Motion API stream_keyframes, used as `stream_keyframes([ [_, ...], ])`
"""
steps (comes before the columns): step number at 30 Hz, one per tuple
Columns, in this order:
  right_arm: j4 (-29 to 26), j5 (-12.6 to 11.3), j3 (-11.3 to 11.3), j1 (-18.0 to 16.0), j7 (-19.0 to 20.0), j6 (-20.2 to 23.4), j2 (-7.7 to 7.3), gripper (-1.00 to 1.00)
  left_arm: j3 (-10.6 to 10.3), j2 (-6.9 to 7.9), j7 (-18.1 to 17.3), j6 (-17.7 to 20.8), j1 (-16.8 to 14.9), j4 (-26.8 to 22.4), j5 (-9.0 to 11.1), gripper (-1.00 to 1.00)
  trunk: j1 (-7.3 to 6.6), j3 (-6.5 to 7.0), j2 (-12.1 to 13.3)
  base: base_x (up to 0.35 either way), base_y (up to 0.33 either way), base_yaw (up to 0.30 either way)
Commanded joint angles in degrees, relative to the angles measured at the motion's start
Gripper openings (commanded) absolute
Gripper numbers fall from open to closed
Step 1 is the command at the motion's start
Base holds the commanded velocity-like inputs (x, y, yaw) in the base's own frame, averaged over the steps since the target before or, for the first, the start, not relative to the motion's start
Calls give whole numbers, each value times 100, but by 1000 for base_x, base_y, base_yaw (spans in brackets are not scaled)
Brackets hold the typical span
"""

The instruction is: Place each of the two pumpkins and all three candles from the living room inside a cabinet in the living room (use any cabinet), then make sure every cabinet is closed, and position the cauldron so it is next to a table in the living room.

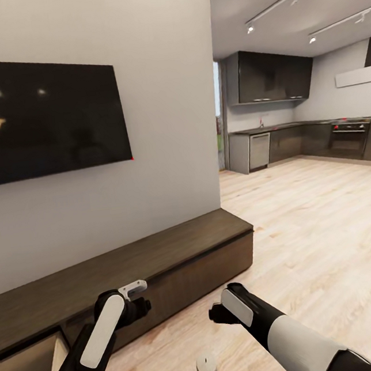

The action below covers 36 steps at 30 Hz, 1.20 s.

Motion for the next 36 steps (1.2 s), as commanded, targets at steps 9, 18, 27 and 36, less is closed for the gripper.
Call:
stream_keyframes([
  [9,-64,65,168,-15,-85,348,16,100,46,6,59,0,-6,-11,51,100,-1,-93,-3,103,-170,0],
  [18,-76,97,223,-16,-75,355,40,100,59,11,64,0,-3,-11,51,100,-1,-178,-3,48,-186,0],
  [27,-85,100,235,-16,-68,341,49,100,119,77,61,3,-2,-11,79,100,-1,-264,-3,1,116,0],
  [36,-95,94,241,-16,-10,287,34,100,131,86,60,2,-2,-6,84,100,-1,-296,-3,0,24,25],
])
